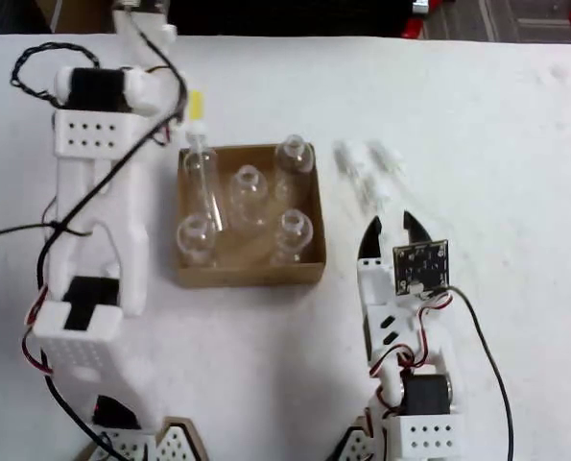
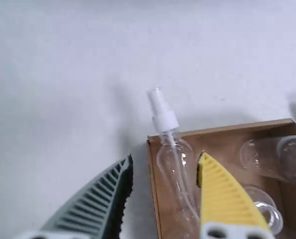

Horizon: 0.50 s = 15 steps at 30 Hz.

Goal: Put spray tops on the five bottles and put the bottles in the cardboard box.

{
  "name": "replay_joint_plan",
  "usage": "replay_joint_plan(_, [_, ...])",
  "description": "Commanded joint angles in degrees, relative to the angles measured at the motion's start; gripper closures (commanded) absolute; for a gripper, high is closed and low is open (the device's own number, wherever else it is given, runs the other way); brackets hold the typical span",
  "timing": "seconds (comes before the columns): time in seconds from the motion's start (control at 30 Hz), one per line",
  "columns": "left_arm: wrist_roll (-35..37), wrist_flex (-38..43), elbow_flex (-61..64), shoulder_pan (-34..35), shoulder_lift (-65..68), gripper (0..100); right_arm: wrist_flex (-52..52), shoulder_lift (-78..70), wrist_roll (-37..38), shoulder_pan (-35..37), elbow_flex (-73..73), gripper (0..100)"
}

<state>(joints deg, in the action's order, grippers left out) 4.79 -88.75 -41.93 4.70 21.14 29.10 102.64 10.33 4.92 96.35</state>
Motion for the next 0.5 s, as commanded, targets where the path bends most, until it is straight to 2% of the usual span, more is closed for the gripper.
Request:
replay_joint_plan(0.0, [2.2,3.52,-2.73,2.95,4.53,80,-1.36,0.13,0.62,-0.48,0.44,87.2])
replay_joint_plan(0.3, [2.99,14.33,-2.2,0.4,9.89,80,-1.19,0.13,0.62,-0.48,0.44,87.2])
replay_joint_plan(0.47, [8.88,16.35,-2.11,0.13,9.98,80,-1.19,0.13,0.62,-0.4,0.44,87.2])
